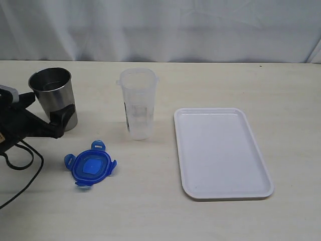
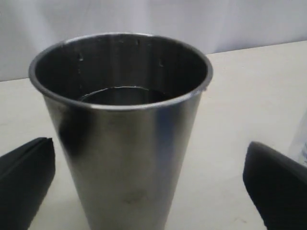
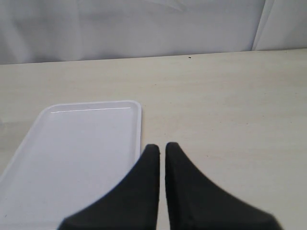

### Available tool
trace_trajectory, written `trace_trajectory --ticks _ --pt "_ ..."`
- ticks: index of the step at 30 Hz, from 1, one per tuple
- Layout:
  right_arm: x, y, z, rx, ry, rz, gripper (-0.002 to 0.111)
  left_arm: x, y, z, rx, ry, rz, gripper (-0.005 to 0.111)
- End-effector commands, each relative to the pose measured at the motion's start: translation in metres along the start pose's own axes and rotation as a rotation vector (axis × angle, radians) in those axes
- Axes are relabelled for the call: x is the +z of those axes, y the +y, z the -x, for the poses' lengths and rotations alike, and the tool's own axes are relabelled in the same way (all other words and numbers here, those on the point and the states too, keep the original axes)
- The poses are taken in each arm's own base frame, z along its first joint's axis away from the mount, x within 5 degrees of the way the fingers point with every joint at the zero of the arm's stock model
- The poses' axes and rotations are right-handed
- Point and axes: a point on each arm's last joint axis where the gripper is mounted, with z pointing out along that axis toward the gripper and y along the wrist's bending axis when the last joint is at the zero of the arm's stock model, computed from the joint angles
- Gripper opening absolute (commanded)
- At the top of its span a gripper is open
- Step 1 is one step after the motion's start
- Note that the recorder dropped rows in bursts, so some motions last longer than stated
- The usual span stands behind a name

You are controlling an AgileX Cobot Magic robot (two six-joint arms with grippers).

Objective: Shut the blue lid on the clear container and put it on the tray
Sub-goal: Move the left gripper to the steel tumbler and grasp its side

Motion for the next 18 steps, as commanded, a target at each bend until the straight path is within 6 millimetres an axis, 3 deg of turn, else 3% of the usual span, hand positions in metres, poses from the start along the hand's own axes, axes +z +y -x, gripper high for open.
trace_trajectory --ticks 1,14,18 --pt "0.000 0.000 0.000 0.006 -0.003 0.003 0.005 0.012 0.003 -0.007 0.003 -0.003 -0.007 0.102" --pt "0.000 0.000 0.000 0.006 -0.003 0.003 0.005 0.030 0.011 0.003 0.015 -0.068 -0.005 0.102" --pt "0.000 0.000 0.000 0.006 -0.003 0.003 0.005 0.039 0.014 -0.004 0.004 -0.059 -0.004 0.102"
